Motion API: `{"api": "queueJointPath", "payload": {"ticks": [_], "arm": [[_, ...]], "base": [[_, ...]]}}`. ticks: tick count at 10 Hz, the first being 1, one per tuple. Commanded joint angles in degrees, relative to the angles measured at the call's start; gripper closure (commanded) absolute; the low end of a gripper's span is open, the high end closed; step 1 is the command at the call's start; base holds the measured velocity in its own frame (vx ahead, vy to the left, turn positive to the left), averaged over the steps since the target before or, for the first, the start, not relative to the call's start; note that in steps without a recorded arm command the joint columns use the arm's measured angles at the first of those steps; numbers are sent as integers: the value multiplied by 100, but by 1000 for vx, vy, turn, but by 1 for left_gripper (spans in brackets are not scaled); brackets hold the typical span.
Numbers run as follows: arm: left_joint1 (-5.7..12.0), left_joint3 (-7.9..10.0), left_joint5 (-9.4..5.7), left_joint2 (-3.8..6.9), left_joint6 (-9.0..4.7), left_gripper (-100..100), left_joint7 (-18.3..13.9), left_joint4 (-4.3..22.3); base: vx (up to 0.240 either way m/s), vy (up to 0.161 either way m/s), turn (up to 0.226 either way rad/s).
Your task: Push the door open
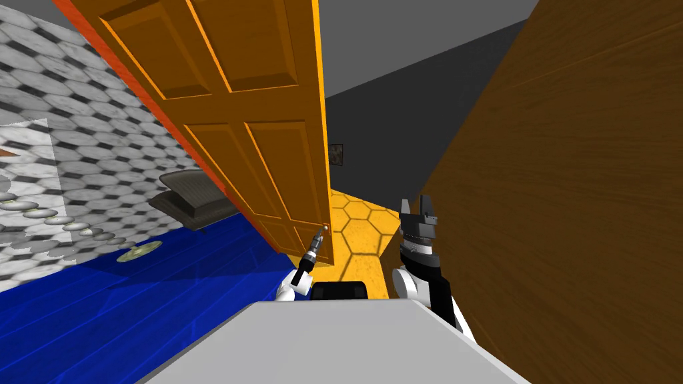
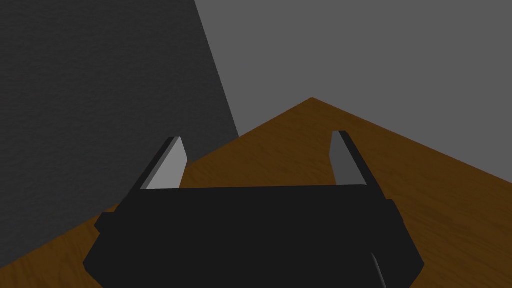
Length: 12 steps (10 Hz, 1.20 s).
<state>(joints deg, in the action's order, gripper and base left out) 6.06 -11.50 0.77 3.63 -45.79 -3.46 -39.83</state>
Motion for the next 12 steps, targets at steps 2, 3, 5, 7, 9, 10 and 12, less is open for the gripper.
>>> {"api": "queueJointPath", "payload": {"ticks": [2, 3, 5, 7, 9, 10, 12], "arm": [[-10, 28, -9, -34, -47, -100, 32, 15], [-11, 36, -12, -49, -60, -100, 40, 22], [-4, 32, -10, -41, -54, 100, 34, 29], [-4, 32, -10, -41, -54, 100, 34, 29], [-4, 32, -10, -41, -54, 100, 34, 29], [-4, 32, -10, -41, -54, 100, 34, 29], [-3, 124, -48, 30, -30, 100, 104, 47]], "base": [[161, -63, -24], [175, -71, -17], [28, -14, 6], [-23, 11, -13], [-8, 2, 2], [0, 0, 0], [154, -10, 63]]}}
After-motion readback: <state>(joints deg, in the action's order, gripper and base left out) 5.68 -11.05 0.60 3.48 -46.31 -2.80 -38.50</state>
